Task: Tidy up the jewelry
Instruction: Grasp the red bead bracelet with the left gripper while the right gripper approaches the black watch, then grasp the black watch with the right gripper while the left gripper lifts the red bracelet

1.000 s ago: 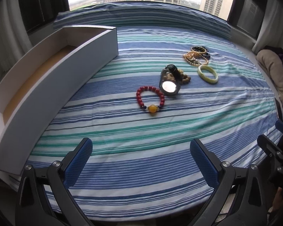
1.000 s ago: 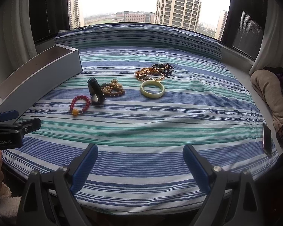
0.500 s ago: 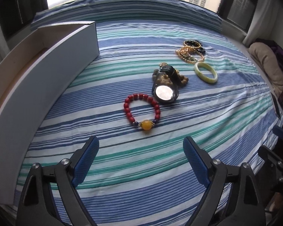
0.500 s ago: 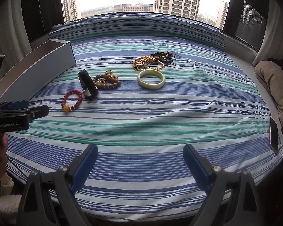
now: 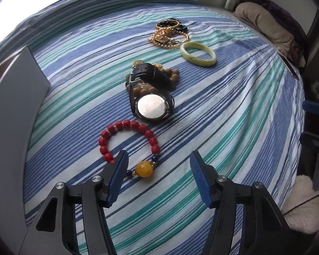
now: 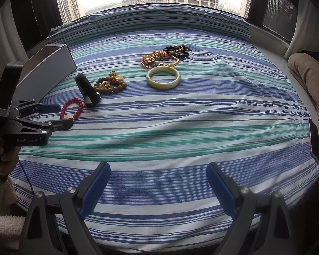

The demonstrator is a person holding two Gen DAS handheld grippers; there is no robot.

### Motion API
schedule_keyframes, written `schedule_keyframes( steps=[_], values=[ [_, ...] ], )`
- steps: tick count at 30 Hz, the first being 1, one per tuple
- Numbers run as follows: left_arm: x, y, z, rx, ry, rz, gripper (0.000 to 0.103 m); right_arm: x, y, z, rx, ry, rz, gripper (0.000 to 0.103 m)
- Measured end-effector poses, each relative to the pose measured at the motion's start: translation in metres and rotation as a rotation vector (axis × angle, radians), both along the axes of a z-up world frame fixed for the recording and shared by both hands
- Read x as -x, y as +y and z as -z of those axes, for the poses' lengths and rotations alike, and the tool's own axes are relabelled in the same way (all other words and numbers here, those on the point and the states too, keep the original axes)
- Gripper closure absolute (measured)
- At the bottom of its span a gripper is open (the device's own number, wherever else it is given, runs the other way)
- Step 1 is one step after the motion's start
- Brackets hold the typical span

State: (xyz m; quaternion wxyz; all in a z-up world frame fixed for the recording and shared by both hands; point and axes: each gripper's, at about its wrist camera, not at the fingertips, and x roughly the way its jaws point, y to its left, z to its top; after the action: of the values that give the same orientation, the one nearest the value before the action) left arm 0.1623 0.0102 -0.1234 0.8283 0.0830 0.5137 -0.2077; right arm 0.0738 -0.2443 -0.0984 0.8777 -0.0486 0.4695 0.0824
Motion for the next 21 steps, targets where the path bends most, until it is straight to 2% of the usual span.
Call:
schedule_keyframes(
  steps=[1, 4, 5, 9, 12, 14, 15, 16, 21],
  values=[
    [-0.002, -0.001, 0.003, -0.004, 0.007, 0.012, 0.054, 0.000, -0.001, 0.000, -0.002, 0.001, 0.003, 0.009],
    [-0.004, -0.005, 0.013, -0.049, 0.028, 0.056, 0.067, 0.000, -0.005, 0.002, -0.008, 0.010, 0.016, 0.009],
    [-0.002, -0.006, 0.013, -0.058, 0.013, 0.066, 0.067, -0.002, -0.006, 0.003, -0.010, 0.013, 0.019, 0.009],
    [-0.001, 0.002, 0.012, -0.041, 0.059, 0.046, 0.063, -0.001, -0.011, 0.003, -0.016, 0.010, 0.031, 0.009],
    [0.003, 0.007, 0.012, -0.033, 0.069, 0.046, 0.063, -0.002, -0.011, 0.003, -0.021, 0.009, 0.033, 0.009],
    [0.004, 0.008, 0.012, -0.029, 0.077, 0.045, 0.065, -0.002, -0.010, 0.003, -0.024, 0.011, 0.029, 0.009],
    [0.006, 0.011, 0.012, -0.028, 0.077, 0.040, 0.074, -0.001, -0.010, 0.003, -0.024, 0.009, 0.027, 0.009],
    [0.006, 0.013, 0.012, -0.030, 0.076, 0.025, 0.087, 0.000, -0.010, 0.002, -0.023, 0.006, 0.025, 0.009],
    [0.009, 0.030, 0.010, 0.047, 0.119, -0.114, 0.087, 0.001, -0.008, -0.002, -0.039, 0.003, 0.006, 0.009]
  ],
)
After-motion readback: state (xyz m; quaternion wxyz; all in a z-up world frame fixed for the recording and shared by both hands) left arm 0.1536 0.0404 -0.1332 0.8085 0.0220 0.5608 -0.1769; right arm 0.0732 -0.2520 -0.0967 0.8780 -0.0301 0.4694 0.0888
